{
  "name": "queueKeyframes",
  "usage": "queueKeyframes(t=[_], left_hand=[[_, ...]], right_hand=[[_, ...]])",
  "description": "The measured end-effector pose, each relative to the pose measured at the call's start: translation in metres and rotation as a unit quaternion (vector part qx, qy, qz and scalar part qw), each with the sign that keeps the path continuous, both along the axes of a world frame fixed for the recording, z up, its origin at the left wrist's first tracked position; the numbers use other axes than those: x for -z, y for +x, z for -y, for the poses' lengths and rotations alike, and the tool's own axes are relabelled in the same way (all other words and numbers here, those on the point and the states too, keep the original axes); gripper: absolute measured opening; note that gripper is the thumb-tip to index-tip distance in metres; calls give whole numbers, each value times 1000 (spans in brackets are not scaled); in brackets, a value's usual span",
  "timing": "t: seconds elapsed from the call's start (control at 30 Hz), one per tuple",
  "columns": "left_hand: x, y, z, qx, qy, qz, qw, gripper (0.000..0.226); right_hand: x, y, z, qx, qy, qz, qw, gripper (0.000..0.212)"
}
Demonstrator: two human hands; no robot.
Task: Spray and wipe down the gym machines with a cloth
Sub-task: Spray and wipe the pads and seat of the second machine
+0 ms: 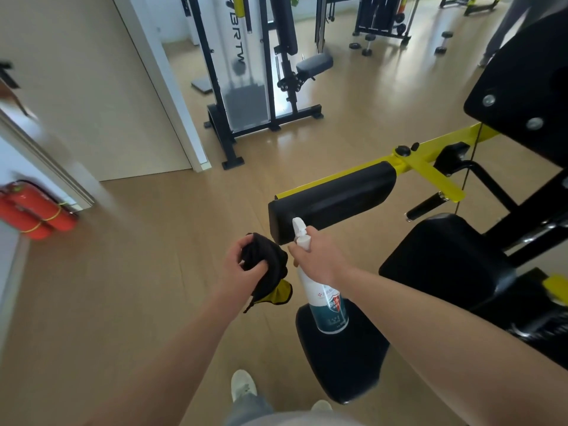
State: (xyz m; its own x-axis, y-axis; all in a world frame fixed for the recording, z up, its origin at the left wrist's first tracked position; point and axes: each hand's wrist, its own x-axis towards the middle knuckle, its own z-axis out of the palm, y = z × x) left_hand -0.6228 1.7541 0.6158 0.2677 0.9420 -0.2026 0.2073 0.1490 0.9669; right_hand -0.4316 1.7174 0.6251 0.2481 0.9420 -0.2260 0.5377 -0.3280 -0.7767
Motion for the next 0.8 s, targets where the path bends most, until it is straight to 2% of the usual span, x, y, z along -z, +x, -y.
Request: queueKeyframes(t=[0.07, 0.23, 0.37, 0.53, 0.8], left_hand=[[-1, 3, 1, 7, -2, 4, 1000, 53], [-3, 7, -3, 15, -7, -7, 1000, 56], [-7, 22, -5, 6, -1, -14, 1000, 58], [-14, 57, -5, 61, 47, -40, 996, 56], [-13, 88, -2, 83, 38, -53, 994, 55]], right_hand=[[2, 2, -1, 16, -5, 1, 1000, 21], [4, 21, -3, 79, 0, -83, 993, 24], [4, 37, -1, 83, -17, -73, 994, 26], [7, 52, -2, 106, -11, -80, 991, 25], [14, 85, 2, 172, -1, -104, 980, 25]])
